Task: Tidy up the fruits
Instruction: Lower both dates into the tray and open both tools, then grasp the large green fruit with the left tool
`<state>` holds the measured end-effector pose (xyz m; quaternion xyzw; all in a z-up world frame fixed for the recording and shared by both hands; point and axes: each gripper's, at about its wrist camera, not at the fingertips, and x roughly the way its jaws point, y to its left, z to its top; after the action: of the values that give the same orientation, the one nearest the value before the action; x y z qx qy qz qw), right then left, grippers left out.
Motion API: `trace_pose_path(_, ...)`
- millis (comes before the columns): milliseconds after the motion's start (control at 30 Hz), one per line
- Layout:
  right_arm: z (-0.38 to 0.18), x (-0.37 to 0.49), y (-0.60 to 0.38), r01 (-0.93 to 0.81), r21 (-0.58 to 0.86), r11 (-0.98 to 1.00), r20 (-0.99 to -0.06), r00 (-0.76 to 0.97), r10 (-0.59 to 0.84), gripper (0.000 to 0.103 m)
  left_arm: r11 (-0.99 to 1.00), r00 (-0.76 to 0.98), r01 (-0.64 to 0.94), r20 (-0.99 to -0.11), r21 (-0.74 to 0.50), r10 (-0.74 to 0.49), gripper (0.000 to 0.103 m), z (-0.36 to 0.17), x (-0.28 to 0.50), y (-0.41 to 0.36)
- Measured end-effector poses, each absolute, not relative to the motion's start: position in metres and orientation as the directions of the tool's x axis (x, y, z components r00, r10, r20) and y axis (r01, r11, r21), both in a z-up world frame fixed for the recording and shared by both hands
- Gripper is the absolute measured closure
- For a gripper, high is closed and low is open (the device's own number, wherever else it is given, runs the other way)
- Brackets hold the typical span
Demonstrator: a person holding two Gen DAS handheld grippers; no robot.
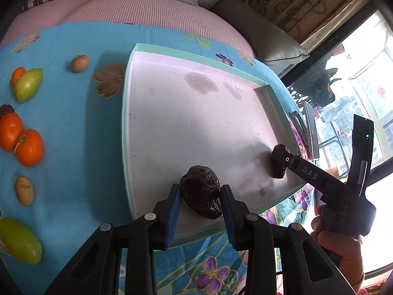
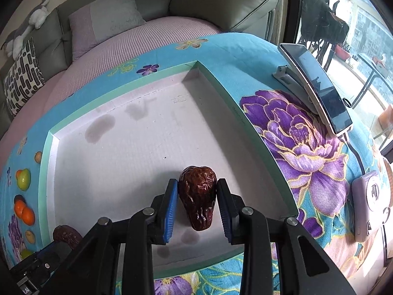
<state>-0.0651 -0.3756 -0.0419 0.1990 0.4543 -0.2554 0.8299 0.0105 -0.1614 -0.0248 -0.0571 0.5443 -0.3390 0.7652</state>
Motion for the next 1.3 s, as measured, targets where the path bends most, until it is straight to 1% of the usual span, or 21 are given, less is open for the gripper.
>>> trace_pose_path(33,-0.042,-0.065,-0.375,0.604,0.096,0.791,-0.855,0.456,-0.245,0.069,0.766,0.188,0.469,-0.797,-0.440,-0.574,0.067,-0.023,0.009,-0.163)
trace_pose_path(100,-0.042,-0.065,-0.375,0.604,0.095,0.792,-0.855,0.457,-0.246,0.069,0.769,0.211,0.493,-0.801,-0.407,-0.560,0.059,-0.018,0.007,-0.165)
trace_pose_path(133,-0.042,-0.065,-0.376,0.604,0.096,0.791,-0.855,0.458,-0.246,0.069,0.772,0.226,0.502,-0.802,-0.390,-0.553,0.047,-0.015,0.006,-0.165)
trace_pose_path(167,-0.041,-0.065,-0.376,0.603,0.096,0.792,-0.854,0.458,-0.245,0.069,0.775,0.241,0.510,-0.803,-0.373,-0.545,0.040,-0.013,0.005,-0.165)
trace_pose_path(233,-0.043,-0.064,-0.376,0.604,0.091,0.792,-0.859,0.450,-0.244,0.069,0.782,0.272,0.523,-0.803,-0.340,-0.531,0.039,-0.008,0.003,-0.165)
trace_pose_path(300,-0.048,-0.063,-0.376,0.605,0.094,0.791,-0.870,0.437,-0.231,0.069,0.793,0.308,0.527,-0.802,-0.304,-0.512,0.036,-0.003,0.003,-0.164)
trace_pose_path(333,-0.050,-0.063,-0.377,0.606,0.092,0.790,-0.874,0.430,-0.227,0.068,0.803,0.333,0.525,-0.801,-0.281,-0.498,0.028,-0.001,0.003,-0.163)
trace_pose_path(367,-0.051,-0.062,-0.377,0.606,0.089,0.790,-0.876,0.425,-0.227,0.066,0.813,0.359,0.522,-0.799,-0.256,-0.482,0.018,0.001,0.003,-0.161)
trace_pose_path(400,-0.051,-0.062,-0.377,0.606,0.086,0.791,-0.875,0.425,-0.231,0.065,0.825,0.389,0.517,-0.796,-0.228,-0.464,0.014,0.003,0.002,-0.159)
trace_pose_path(467,-0.051,-0.062,-0.376,0.609,0.078,0.789,-0.877,0.419,-0.236,0.051,0.847,0.443,0.504,-0.791,-0.171,-0.423,0.003,0.007,0.003,-0.156)
trace_pose_path(500,-0.052,-0.062,-0.377,0.611,0.078,0.788,-0.878,0.417,-0.236,0.048,0.859,0.468,0.492,-0.790,-0.141,-0.397,0.001,0.008,0.005,-0.154)
trace_pose_path(600,-0.052,-0.061,-0.377,0.610,0.070,0.790,-0.878,0.414,-0.242,0.045,0.897,0.527,0.439,-0.795,-0.049,-0.301,0.000,0.006,0.010,-0.147)
trace_pose_path(667,-0.054,-0.060,-0.376,0.607,0.067,0.792,-0.881,0.409,-0.239,0.031,0.920,0.552,0.393,-0.800,0.001,-0.235,0.000,0.002,0.015,-0.140)
trace_pose_path(700,-0.055,-0.059,-0.377,0.603,0.068,0.795,-0.882,0.409,-0.235,0.029,0.929,0.556,0.369,-0.804,0.013,-0.210,0.000,0.001,0.017,-0.136)
trace_pose_path(767,-0.055,-0.058,-0.375,0.589,0.072,0.805,-0.880,0.418,-0.227,0.021,0.946,0.555,0.323,-0.812,0.012,-0.179,0.000,-0.003,0.023,-0.127)
trace_pose_path(800,-0.055,-0.057,-0.374,0.584,0.070,0.809,-0.877,0.422,-0.229,0.019,0.953,0.555,0.302,-0.815,0.009,-0.168,0.000,-0.004,0.025,-0.122)
trace_pose_path(933,-0.054,-0.057,-0.370,0.573,0.063,0.817,-0.867,0.437,-0.240,0.017,0.975,0.565,0.221,-0.816,0.010,-0.120,0.000,-0.004,0.031,-0.102)
trace_pose_path(1033,-0.051,-0.056,-0.370,0.573,0.074,0.816,-0.853,0.460,-0.246,0.006,0.984,0.570,0.180,-0.815,0.002,-0.103,0.000,-0.003,0.036,-0.090)
trace_pose_path(1133,-0.043,-0.058,-0.368,0.560,0.104,0.822,-0.827,0.508,-0.241,0.006,0.986,0.570,0.165,-0.818,0.016,-0.083,0.000,-0.002,0.038,-0.078)
trace_pose_path(1300,-0.035,-0.053,-0.356,0.529,0.084,0.845,-0.801,0.540,-0.259,0.006,0.984,0.585,0.165,-0.809,0.061,-0.048,0.000,0.004,0.039,-0.061)
